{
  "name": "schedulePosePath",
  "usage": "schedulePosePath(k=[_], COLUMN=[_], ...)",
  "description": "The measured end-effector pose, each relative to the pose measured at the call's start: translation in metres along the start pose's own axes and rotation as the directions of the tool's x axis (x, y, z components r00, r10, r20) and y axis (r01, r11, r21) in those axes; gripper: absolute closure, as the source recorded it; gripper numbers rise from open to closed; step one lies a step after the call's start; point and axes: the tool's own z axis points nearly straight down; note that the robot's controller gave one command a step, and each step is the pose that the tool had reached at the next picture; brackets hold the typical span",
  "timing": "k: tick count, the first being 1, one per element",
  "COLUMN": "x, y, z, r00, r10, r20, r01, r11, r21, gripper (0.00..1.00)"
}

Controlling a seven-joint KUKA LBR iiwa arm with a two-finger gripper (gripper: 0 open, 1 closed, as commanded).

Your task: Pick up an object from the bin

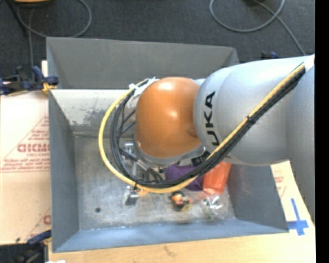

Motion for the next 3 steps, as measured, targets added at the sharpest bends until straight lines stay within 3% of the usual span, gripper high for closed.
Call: schedulePosePath(k=[1, 2, 3], x=[-0.025, -0.038, -0.04], y=[-0.042, -0.06, -0.062], z=[0.021, 0.045, 0.058], r00=[0.997, 1.0, 0.999], r10=[-0.081, 0.001, 0.034], r20=[0.002, 0.001, 0.01], r01=[0.081, -0.001, -0.034], r11=[0.997, 1.0, 0.999], r21=[0.001, 0.002, -0.002], gripper=[0.0, 0.0, 0.0])
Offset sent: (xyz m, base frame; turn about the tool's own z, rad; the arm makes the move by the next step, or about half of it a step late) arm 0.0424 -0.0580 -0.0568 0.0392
